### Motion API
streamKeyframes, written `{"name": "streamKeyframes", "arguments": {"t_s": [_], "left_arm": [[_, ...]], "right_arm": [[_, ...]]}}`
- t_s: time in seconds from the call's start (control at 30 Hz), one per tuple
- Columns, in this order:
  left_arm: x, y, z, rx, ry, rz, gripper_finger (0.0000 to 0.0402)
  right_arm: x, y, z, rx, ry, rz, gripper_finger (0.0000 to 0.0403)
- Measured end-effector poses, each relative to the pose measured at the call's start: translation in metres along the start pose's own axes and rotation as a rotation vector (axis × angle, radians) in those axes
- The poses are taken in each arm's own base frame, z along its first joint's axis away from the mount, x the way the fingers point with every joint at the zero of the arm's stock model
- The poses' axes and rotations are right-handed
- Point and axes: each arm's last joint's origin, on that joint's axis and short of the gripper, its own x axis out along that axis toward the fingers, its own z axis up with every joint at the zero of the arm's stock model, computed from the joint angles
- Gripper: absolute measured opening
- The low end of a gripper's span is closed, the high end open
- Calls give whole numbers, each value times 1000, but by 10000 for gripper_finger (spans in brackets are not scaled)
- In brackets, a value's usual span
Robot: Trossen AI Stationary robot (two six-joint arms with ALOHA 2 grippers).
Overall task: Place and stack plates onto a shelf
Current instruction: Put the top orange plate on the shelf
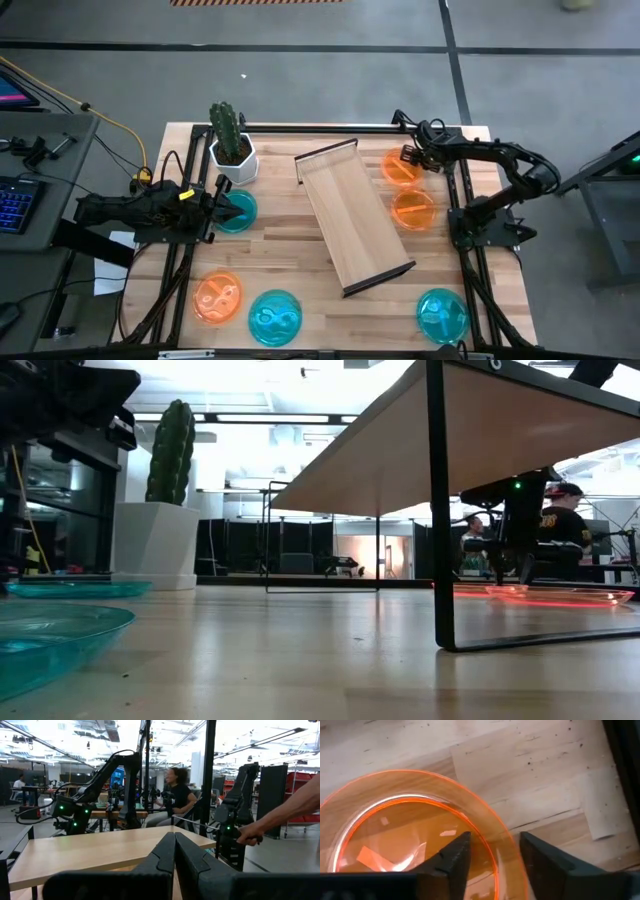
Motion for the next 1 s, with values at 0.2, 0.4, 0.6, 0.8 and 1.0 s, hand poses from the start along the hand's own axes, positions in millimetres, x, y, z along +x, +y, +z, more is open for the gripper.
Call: {"name": "streamKeyframes", "arguments": {"t_s": [0.2,0.4,0.6,0.8,1.0], "left_arm": [[0,0,0,0,0,0,0],[0,0,0,0,0,0,0],[0,0,0,0,0,0,0],[0,0,0,1,0,0,0],[0,0,0,0,0,0,0]], "right_arm": [[0,-3,3,-54,32,18,12],[-24,-13,9,-47,56,168,2],[-53,-28,24,28,-18,318,0],[-87,-38,26,95,-137,443,0],[-121,-45,22,156,-240,619,0]]}}
